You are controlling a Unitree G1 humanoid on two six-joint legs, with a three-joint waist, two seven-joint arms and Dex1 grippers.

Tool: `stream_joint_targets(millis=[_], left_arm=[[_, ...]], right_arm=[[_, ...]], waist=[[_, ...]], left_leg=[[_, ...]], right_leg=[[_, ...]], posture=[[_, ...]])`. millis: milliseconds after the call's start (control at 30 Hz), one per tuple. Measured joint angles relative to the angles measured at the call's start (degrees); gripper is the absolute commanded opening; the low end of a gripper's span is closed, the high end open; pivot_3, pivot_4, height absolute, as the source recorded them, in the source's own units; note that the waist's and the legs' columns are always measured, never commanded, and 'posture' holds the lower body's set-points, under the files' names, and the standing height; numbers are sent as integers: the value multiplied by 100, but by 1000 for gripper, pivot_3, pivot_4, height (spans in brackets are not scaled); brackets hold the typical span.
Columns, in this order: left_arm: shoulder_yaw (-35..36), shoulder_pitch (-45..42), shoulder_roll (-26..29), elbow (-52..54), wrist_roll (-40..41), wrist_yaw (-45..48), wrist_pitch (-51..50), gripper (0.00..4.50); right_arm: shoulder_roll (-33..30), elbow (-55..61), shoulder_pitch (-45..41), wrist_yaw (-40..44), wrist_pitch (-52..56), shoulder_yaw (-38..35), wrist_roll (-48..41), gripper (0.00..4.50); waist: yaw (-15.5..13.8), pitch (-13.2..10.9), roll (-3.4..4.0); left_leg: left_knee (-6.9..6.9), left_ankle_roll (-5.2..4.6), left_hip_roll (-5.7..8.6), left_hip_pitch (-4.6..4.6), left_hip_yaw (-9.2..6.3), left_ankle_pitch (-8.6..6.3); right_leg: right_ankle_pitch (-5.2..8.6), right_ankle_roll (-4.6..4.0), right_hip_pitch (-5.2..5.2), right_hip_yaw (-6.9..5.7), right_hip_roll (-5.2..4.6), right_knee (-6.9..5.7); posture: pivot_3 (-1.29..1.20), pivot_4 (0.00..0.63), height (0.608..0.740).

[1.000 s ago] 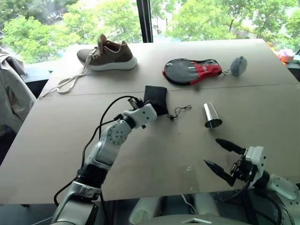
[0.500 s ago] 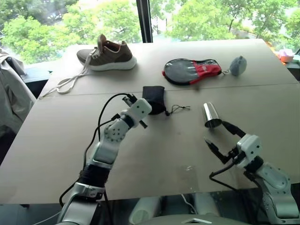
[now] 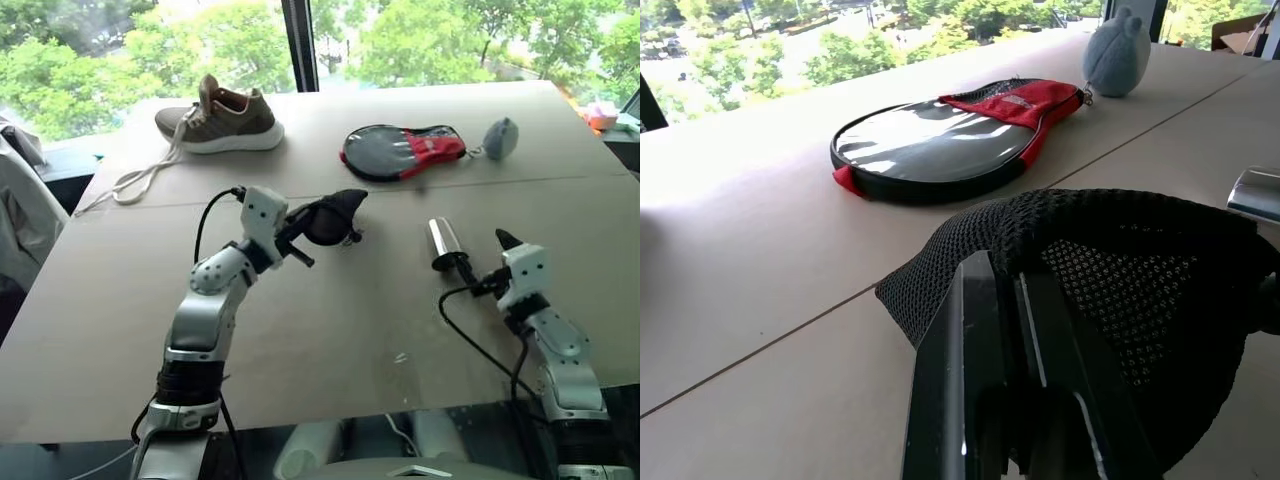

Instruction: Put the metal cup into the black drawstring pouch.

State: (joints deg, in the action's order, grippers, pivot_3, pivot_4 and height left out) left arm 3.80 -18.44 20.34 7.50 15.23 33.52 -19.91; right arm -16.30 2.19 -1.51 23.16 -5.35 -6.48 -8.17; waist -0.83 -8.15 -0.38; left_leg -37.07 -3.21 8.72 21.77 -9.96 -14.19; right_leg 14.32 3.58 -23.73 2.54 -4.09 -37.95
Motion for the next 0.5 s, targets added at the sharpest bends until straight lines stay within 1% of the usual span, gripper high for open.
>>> stream_joint_targets(millis=[67,133,200,400,500], left_arm=[[147,3,-81,71,295,-74,-260,0],[273,0,-199,169,537,-185,-467,0],[290,0,-238,261,684,-289,-615,0],[281,-2,-290,328,835,-459,-895,0],[267,-100,-359,300,860,-606,-1071,0]], right_arm=[[38,0,0,34,160,5,-129,2208],[52,0,9,90,263,56,-171,1061],[51,0,17,159,286,101,-214,74],[-23,1,-5,278,305,117,-243,26],[-87,29,-121,216,93,197,29,26]], waist=[[0,0,0],[2,0,0],[3,0,0],[2,0,0],[2,0,0]], left_leg=[[-1,0,0,1,0,0],[-1,0,0,1,1,0],[-1,0,0,0,1,0],[-1,0,0,-1,1,0],[-2,1,0,0,1,0]], right_leg=[[0,0,0,1,0,3],[0,0,0,2,0,2],[0,0,0,1,0,0],[0,0,1,1,1,-2],[0,0,-1,1,1,-2]], posture=[[0,150,740],[0,150,740],[0,150,740],[0,150,740],[0,150,740]])
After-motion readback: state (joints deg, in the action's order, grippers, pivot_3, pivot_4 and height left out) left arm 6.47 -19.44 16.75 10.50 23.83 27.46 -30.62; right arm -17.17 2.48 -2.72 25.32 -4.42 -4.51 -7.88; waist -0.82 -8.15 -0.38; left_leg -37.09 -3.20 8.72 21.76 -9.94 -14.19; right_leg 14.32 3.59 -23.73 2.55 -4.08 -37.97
